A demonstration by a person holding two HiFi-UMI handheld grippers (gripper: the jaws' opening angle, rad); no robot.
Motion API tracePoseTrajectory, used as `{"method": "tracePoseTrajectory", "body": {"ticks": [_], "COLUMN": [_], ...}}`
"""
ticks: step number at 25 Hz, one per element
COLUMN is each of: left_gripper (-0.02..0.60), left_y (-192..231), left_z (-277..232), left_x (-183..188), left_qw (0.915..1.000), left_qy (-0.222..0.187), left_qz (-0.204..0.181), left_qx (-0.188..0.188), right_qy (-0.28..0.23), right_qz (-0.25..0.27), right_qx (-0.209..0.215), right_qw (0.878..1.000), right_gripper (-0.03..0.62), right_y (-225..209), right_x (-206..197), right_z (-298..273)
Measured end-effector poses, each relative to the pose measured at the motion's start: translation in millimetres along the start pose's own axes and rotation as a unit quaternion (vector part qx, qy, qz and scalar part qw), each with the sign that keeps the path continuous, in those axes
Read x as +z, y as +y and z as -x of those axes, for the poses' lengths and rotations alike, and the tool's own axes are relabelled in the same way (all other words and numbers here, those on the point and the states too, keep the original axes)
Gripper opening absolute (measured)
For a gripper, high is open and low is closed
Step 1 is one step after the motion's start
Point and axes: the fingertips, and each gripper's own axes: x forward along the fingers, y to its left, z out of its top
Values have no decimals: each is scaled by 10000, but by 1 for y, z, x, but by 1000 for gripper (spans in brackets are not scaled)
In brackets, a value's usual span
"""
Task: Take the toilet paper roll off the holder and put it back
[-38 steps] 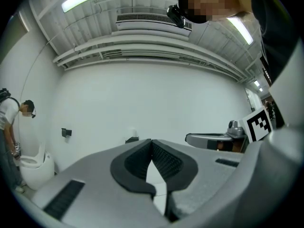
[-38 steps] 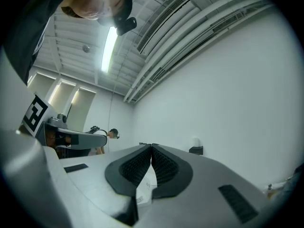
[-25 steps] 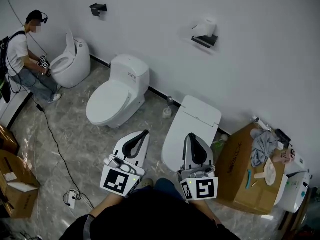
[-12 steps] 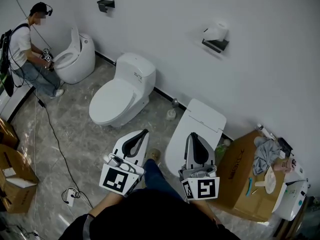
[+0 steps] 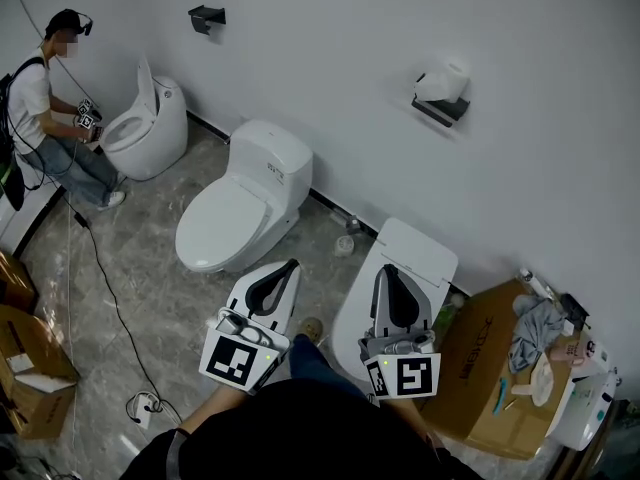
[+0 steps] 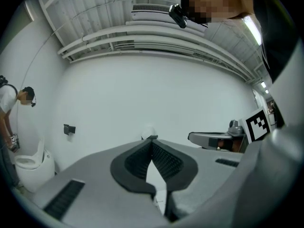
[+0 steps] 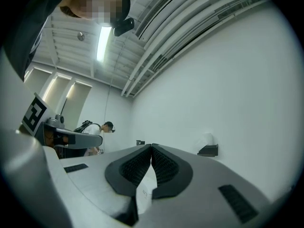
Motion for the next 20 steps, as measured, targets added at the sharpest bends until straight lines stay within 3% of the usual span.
{"method": "tracePoseTrajectory", "body": {"ticks": [7,11,17,20], "left_gripper": [6,6,6,6], "left_y": [39,55,65,66], "left_z": [-66,-104,-164,-189], "left_x": [7,1,9,0], "left_qw": [9999,9998,9985,9979], "left_qy": [-97,42,-138,14], "left_qz": [15,40,16,8], "left_qx": [-134,-215,-529,-647], "right_qy": [41,83,133,139], "right_qz": [35,30,35,49], "right_qx": [-86,-207,-467,-639], "right_qw": [9999,9997,9988,9978], "right_gripper": [23,23,23,23], "right_y": [-31,-52,-90,-110], "right_x": [-12,-21,-33,-39], "right_z": [-70,-101,-135,-145]}}
